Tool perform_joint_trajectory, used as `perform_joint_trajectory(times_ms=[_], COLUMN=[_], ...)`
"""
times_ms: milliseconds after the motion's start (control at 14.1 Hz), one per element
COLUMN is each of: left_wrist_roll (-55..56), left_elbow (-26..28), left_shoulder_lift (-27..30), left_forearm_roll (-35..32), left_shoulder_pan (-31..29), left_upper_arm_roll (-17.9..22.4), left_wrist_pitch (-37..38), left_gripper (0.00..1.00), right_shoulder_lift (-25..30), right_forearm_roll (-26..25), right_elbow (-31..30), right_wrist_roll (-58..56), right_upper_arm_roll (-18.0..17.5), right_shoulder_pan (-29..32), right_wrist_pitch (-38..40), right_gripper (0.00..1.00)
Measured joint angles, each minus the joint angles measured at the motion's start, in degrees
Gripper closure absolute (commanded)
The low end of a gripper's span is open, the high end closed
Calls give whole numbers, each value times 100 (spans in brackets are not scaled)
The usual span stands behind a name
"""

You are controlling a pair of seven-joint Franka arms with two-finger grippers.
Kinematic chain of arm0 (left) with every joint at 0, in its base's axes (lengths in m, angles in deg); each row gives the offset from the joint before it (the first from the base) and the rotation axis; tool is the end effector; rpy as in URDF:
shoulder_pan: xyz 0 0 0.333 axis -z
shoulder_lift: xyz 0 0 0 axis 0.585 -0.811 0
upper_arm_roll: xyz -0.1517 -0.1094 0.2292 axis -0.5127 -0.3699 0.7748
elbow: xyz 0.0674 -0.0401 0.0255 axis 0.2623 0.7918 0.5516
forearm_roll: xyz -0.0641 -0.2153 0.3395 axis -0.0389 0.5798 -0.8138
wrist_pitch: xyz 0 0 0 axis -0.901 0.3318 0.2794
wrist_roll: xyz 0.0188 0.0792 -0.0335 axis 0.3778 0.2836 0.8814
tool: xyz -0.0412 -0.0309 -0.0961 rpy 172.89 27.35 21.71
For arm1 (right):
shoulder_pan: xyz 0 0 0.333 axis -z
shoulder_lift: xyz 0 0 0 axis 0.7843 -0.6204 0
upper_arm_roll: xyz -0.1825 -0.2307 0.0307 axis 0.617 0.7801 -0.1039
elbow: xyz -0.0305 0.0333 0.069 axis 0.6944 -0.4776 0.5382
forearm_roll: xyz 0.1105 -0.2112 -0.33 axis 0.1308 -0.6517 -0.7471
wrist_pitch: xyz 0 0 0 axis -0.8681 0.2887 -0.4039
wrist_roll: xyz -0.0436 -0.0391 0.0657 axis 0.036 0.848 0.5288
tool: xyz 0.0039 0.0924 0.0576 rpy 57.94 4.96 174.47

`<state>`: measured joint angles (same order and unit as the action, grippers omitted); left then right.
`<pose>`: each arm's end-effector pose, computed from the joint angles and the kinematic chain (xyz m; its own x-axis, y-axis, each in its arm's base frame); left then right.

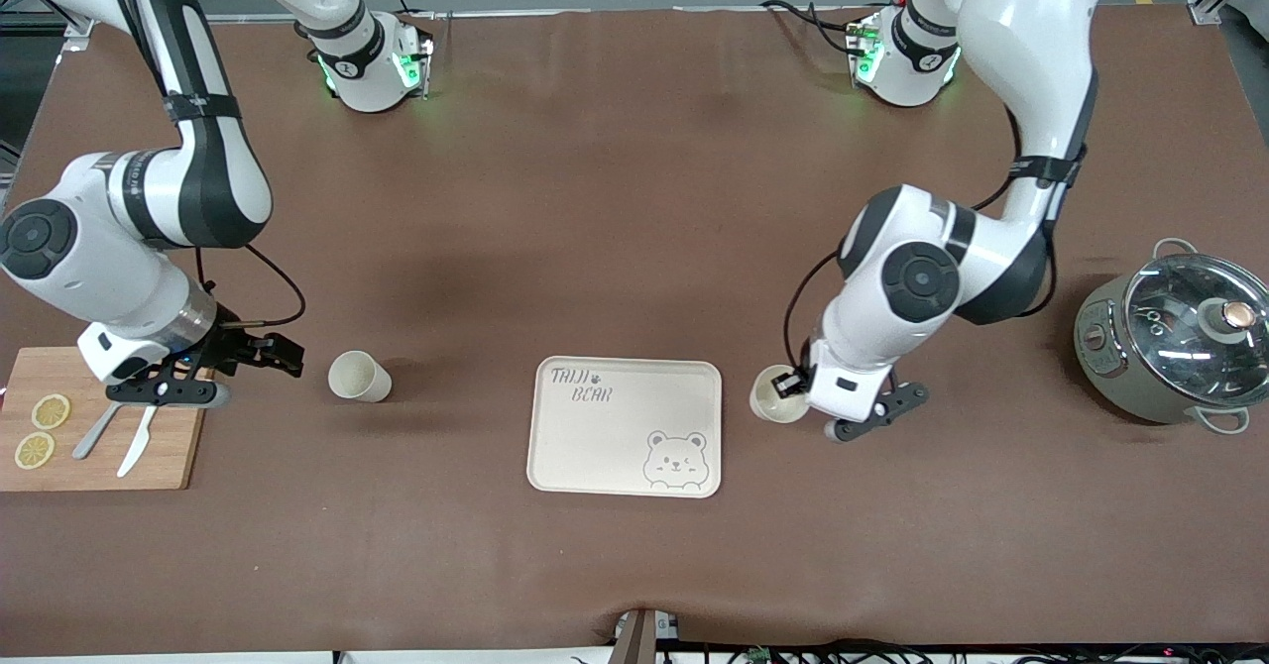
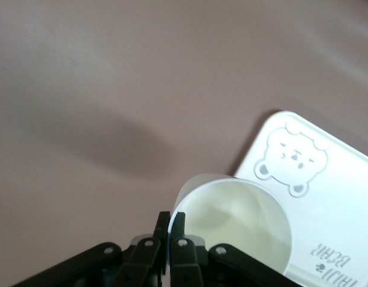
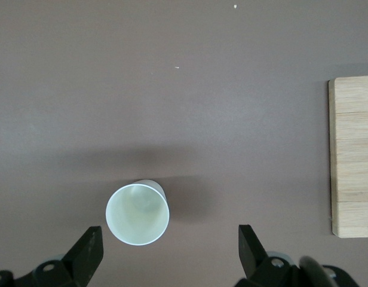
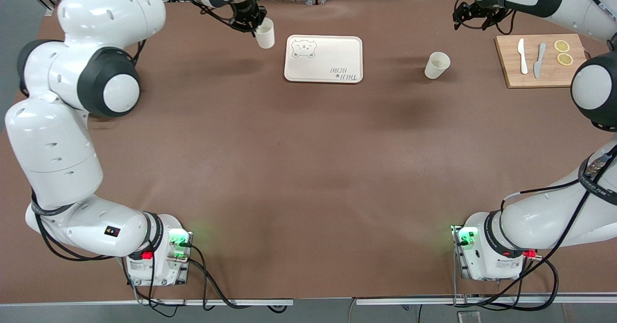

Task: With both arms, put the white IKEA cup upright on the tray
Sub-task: 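Lower the cup onto the tray while the right gripper nears the cup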

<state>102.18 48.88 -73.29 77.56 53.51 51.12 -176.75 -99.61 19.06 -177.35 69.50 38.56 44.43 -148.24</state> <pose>0.6505 -0.3121 0.3240 0.8991 0.4378 -0.0022 0.4359 -0.8946 0.0987 0.6345 0.0197 0.3457 0.9950 -0.0314 0.0951 -0.0305 -0.9995 -0.0113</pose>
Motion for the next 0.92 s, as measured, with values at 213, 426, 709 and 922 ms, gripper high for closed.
perform_joint_trajectory(times_ms=[213,426,709,922], left_wrist_roll=[441,843,1272,1562], left_elbow=[-43,-149,-418,-492], left_shoulder_lift=[-164,-340,-739,-1106], left_forearm_roll=[0,0,0,0], left_shoulder_pan=[245,545,1220,1826], left_upper_arm_roll=[5,20,615,1257], left_wrist_pitch=[-241,-414,-687,-1069], left_gripper=[100,100,100,100], right_shoulder_lift=[50,53,53,38], right_forearm_roll=[0,0,0,-1], right_elbow=[-344,-625,-760,-803], right_wrist_roll=[-36,-42,-46,-48], right_upper_arm_roll=[3,4,1,-5], right_shoulder_pan=[1,1,-1,-3], right_wrist_pitch=[-327,-687,-976,-1086], right_gripper=[0,0,0,0])
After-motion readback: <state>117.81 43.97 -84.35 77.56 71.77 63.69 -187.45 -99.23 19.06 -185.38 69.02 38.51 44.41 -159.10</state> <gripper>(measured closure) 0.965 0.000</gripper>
